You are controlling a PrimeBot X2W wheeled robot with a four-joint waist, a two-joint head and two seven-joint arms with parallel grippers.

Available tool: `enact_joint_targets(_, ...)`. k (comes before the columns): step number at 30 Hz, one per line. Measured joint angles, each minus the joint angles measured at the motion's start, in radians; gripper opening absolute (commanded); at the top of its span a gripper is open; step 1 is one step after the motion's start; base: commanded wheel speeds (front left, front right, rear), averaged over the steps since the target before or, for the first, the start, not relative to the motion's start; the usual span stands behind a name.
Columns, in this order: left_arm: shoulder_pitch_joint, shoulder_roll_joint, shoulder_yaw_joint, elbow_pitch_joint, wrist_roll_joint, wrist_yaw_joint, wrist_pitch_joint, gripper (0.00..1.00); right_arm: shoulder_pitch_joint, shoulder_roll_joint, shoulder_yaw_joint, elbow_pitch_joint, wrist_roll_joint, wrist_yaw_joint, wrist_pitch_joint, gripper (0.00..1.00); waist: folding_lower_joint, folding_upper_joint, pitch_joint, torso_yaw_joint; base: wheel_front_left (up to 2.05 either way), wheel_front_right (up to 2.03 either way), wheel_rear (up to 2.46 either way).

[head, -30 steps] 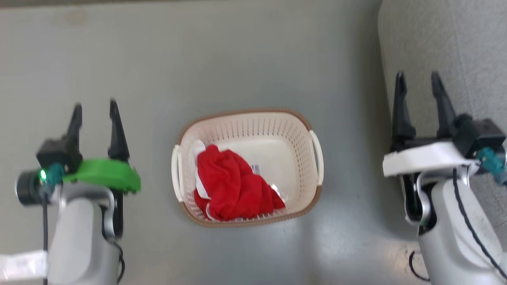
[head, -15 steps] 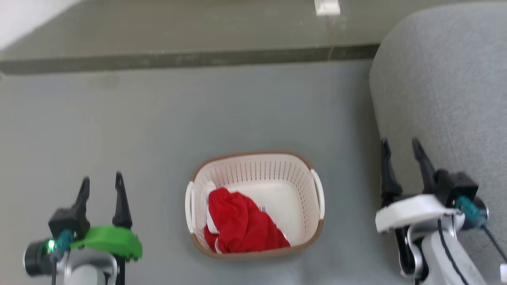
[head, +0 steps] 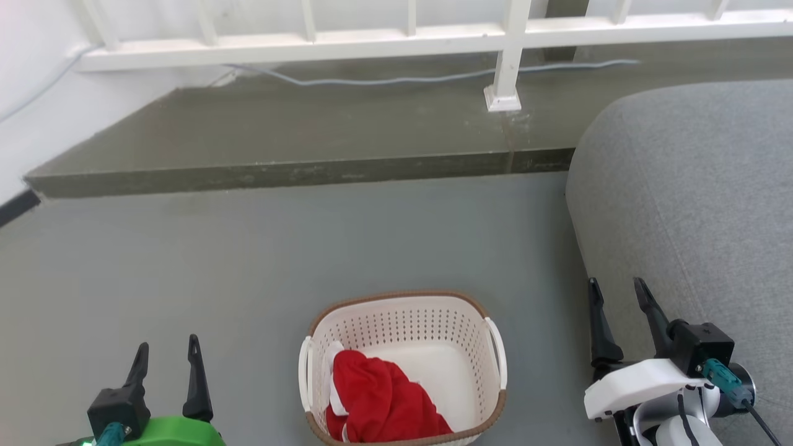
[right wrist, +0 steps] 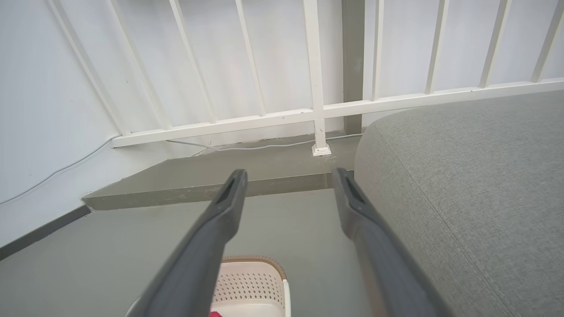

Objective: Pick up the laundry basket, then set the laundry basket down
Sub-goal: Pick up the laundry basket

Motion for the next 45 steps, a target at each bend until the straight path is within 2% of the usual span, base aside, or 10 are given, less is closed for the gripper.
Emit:
enact_joint_targets(24,0.06,0.001,-0.023,-0.095,0.003,0.01,0.0,1.0,0.019,0.001,0.001,-0.052,0.003,-0.001,0.0,1.0,0.0001,0.0,-0.005,-0.007,0.0,0.0,0.0)
enact_joint_targets(37,0.057,0.004,-0.036,-0.121,0.003,0.017,0.0,1.0,0.0,0.001,-0.016,-0.087,0.003,-0.006,0.0,1.0,0.0001,0.0,0.082,-0.007,0.0,0.0,0.0)
enact_joint_targets(45,-0.019,0.005,-0.048,-0.064,0.0,0.016,0.0,1.0,-0.106,0.001,-0.017,-0.042,0.004,-0.005,0.0,1.0,0.0001,0.0,0.189,-0.01,0.0,0.0,0.0)
